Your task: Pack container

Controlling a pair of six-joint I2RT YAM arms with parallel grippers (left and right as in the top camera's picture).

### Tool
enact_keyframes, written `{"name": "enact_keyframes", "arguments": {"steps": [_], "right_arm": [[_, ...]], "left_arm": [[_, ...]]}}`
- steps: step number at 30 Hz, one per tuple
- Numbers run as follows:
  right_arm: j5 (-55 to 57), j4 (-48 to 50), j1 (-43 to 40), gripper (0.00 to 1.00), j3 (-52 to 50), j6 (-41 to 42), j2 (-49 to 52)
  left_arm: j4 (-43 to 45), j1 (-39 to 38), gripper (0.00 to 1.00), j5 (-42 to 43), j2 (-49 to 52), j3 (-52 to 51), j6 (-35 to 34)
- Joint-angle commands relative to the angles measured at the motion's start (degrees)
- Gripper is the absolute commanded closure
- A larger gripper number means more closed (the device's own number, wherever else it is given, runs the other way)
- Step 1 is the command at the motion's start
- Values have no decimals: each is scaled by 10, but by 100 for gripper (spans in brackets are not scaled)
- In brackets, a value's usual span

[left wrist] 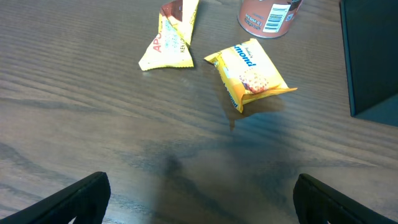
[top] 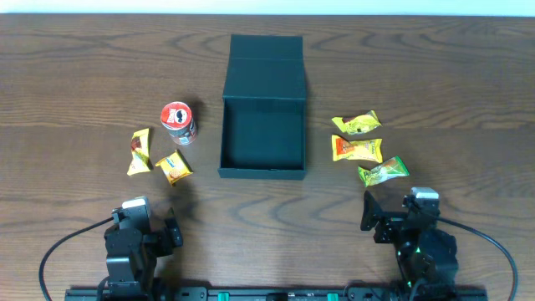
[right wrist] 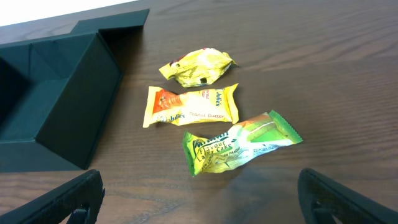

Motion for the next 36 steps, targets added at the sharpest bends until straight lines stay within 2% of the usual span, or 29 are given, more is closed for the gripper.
{"name": "enact_keyframes", "arguments": {"steps": [1, 36], "right_arm": [[2, 0, 0, 1, -5, 7, -4], [2, 0, 0, 1, -5, 7, -4]], "left_arm": [[-14, -2, 5, 2, -3, -12, -2], [-14, -2, 5, -6, -3, -12, 6]]}}
